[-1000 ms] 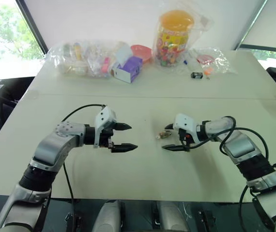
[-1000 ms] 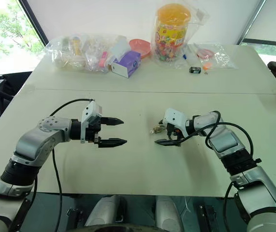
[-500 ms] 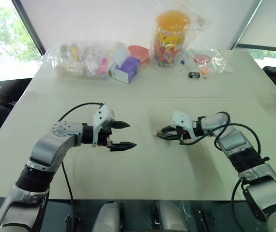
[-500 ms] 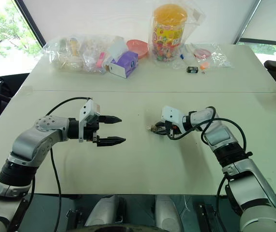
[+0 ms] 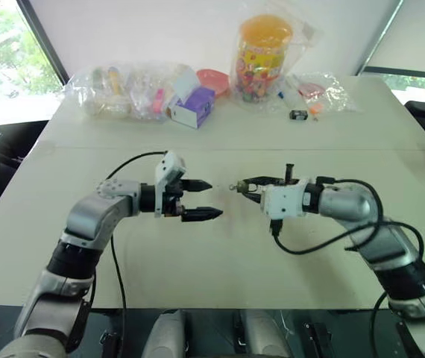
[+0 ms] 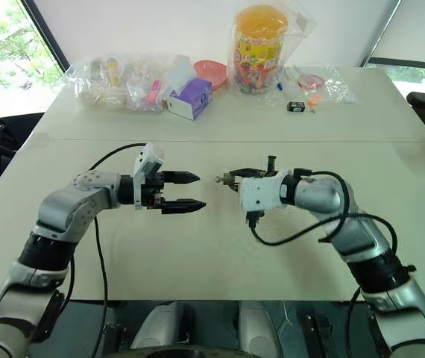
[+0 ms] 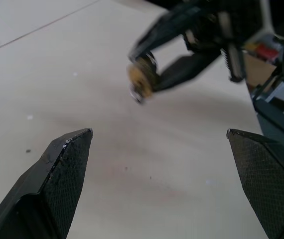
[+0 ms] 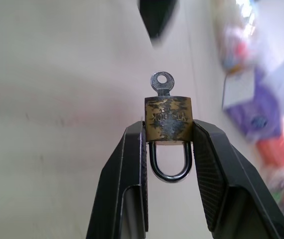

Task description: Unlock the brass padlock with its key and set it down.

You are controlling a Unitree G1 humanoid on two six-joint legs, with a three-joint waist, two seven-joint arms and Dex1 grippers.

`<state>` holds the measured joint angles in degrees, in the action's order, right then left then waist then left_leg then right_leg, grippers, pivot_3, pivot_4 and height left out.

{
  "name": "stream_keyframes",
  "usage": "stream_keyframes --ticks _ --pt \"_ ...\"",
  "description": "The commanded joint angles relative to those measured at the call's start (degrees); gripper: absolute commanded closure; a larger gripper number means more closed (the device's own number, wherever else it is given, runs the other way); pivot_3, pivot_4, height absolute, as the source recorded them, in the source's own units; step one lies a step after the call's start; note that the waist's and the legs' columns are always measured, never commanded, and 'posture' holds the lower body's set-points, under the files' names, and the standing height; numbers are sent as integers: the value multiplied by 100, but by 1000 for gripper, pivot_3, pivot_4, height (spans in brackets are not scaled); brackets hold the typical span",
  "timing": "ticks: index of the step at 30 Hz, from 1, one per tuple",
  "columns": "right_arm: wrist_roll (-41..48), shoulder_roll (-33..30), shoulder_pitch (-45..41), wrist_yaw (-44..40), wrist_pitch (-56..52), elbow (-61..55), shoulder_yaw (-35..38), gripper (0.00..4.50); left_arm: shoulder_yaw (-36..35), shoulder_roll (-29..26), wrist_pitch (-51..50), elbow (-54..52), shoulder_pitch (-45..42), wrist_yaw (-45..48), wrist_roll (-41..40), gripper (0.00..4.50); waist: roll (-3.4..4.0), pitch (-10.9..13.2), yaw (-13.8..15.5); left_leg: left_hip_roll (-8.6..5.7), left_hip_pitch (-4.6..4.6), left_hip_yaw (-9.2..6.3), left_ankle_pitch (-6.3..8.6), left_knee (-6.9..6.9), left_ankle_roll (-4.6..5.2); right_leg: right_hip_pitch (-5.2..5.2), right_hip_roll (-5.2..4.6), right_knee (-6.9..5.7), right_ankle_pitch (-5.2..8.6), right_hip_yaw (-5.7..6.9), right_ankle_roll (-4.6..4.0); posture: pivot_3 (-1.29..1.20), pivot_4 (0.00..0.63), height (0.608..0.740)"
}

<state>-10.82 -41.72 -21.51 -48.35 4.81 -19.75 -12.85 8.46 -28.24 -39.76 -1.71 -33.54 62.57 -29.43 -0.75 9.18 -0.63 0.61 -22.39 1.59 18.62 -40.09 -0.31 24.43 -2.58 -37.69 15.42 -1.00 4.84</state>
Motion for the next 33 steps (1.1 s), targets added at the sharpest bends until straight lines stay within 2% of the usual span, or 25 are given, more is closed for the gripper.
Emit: stream_keyframes --ticks 1,6,8,10,16,25,30,33 --pt "-155 -104 58 70 -37 -397 175 3812 -23 41 21 136 -197 185 -103 0 0 0 -1 0 1 0 0 0 0 -1 1 0 0 0 0 0 150 735" --pt "-228 -60 93 73 -252 -700 163 3812 95 94 179 341 -321 418 9 0 0 0 1 1 2 0 0 0 0 -1 8 0 0 1 0 0 150 735" --pt "-235 -56 77 56 -303 -734 150 3812 109 128 203 388 -349 433 22 539 0 0 6 0 2 0 0 0 0 -1 7 0 0 1 0 0 150 735" --pt "-243 -64 67 35 -338 -761 143 3812 112 165 222 419 -369 438 22 1290 0 0 5 -1 1 0 0 0 0 -1 8 0 0 2 0 0 150 735" --pt "-268 -88 70 -33 -342 -810 87 3812 83 242 298 518 -414 397 35 4390 0 0 4 -1 2 0 0 0 0 -1 8 0 0 2 0 0 150 735" --pt "-215 -155 68 -358 -362 -854 -60 3812 260 305 841 468 -379 483 331 4456 0 0 7 -1 2 0 0 0 0 -1 8 0 0 2 0 0 150 735" --pt "-61 -117 -68 -747 -504 -724 -245 3812 608 361 2169 524 -309 583 1049 4456 0 0 5 -2 2 0 0 0 0 -1 8 0 0 3 0 0 150 735" --pt "66 -49 -180 -989 -751 -564 -308 3812 781 372 3359 722 -279 584 1600 4456 0 0 5 -2 2 1 0 0 0 -1 8 1 0 3 0 0 150 735"
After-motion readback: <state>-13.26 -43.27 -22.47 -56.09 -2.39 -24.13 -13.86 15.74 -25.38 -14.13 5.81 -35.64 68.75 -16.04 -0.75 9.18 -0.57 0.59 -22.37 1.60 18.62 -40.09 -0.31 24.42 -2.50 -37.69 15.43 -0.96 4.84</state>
